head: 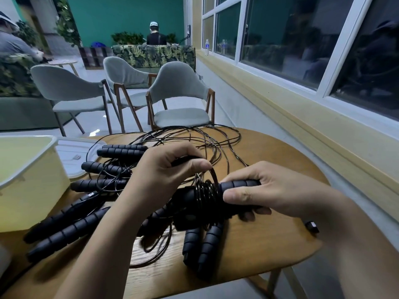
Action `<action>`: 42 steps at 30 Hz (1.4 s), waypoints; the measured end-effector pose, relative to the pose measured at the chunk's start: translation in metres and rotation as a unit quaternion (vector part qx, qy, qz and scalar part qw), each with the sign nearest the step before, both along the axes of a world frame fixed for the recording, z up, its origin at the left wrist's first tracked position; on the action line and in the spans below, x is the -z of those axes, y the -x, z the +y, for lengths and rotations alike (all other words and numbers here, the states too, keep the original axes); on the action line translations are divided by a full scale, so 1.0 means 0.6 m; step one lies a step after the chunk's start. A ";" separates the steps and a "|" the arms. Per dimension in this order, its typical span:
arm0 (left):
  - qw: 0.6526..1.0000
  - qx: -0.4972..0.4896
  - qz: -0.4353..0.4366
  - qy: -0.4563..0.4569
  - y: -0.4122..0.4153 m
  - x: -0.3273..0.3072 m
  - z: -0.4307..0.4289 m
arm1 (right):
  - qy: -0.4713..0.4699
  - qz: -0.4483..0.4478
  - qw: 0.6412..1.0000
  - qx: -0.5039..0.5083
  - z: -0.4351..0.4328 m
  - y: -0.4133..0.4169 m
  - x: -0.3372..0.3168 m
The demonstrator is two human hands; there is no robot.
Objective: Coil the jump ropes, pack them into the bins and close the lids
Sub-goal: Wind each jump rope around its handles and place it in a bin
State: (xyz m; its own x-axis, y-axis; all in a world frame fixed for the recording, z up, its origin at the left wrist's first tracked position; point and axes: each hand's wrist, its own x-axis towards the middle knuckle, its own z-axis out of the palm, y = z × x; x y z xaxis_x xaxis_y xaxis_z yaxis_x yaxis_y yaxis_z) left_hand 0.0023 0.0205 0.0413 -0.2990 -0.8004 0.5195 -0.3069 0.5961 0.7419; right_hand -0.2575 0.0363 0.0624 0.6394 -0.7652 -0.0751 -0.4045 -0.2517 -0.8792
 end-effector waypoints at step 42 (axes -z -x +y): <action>0.987 -0.115 -0.113 0.005 0.046 0.002 0.021 | 0.292 0.012 0.902 0.317 -0.028 -0.034 0.040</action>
